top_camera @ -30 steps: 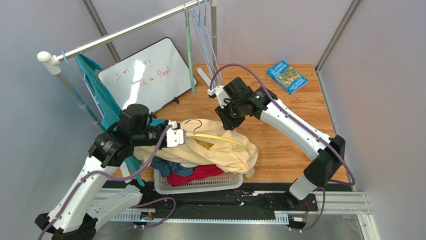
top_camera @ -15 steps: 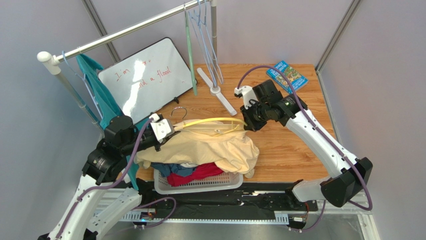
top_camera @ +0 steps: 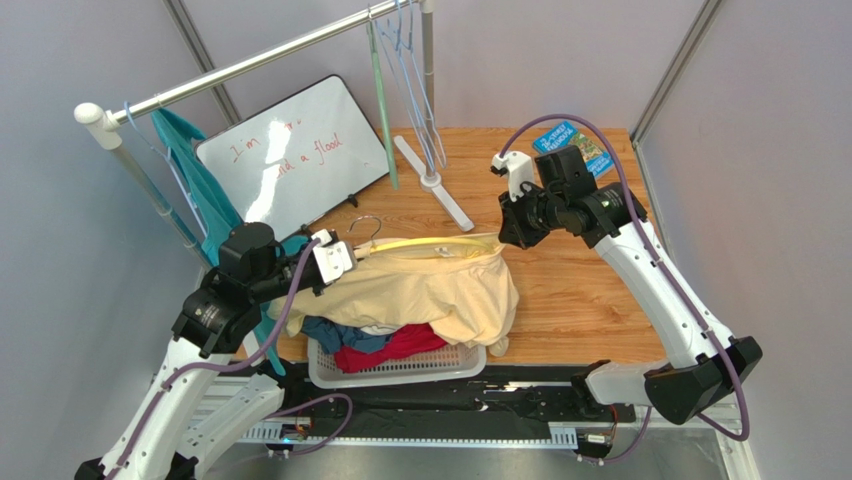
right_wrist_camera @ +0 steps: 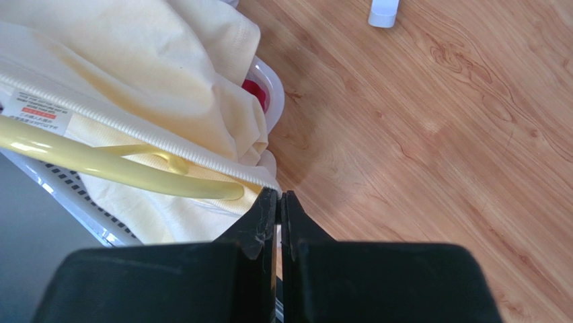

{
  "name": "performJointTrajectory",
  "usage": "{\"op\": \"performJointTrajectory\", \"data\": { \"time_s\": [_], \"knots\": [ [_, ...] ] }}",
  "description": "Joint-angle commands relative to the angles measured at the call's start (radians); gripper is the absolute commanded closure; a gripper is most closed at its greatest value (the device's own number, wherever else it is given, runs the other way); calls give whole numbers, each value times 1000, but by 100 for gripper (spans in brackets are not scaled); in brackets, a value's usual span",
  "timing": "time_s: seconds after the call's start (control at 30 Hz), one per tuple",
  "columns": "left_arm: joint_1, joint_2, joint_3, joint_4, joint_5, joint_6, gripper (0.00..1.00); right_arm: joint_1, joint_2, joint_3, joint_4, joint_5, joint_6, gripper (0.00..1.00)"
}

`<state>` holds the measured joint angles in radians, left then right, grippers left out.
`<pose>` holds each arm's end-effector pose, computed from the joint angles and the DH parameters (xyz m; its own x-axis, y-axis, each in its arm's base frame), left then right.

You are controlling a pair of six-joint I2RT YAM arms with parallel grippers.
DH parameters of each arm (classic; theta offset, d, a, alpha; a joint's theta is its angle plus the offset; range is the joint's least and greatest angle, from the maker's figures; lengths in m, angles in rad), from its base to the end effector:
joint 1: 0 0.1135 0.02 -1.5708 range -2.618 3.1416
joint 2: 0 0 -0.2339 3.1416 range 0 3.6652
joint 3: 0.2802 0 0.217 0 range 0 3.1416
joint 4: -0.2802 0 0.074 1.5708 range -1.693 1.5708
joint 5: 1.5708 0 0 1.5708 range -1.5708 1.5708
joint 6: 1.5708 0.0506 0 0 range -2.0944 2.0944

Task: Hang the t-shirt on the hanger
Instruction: Place the T-shirt at the clothesline.

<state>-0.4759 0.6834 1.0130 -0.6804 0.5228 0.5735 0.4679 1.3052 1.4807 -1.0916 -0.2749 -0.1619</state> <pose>0.1015 -0.0807 0.3450 0.1849 0.4336 -0.8819 0.8493 0.3810 0.3654 0.1975 0.1152 0.3374 -0.6050 -0.4795 -0.6357 -0.6881 0.7165 0.1144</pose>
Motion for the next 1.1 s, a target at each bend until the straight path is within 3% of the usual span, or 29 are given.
{"op": "performJointTrajectory", "data": {
  "time_s": [0.0, 0.23, 0.47, 0.63, 0.87, 1.07],
  "knots": [
    [5, 48, 70, -48, -18, 146, 100, -25, -17, 84, -34, -41, -56, 100],
    [0, 120, 124, 8, -75, 54, 100, 2, -37, 128, -85, -121, -96, 100],
    [28, 42, 72, 88, -24, -86, 100, -34, -76, 3, -53, 32, -134, 100],
    [33, 34, 67, 47, -87, -2, 100, -94, -55, 1, -68, 6, -136, 100],
    [19, 97, 108, -71, 6, 144, 100, -95, -37, 124, -85, -98, -113, 100],
    [-62, 189, 197, -28, -31, 141, 100, -34, -30, 207, -105, -205, -108, 100]
  ]
}}
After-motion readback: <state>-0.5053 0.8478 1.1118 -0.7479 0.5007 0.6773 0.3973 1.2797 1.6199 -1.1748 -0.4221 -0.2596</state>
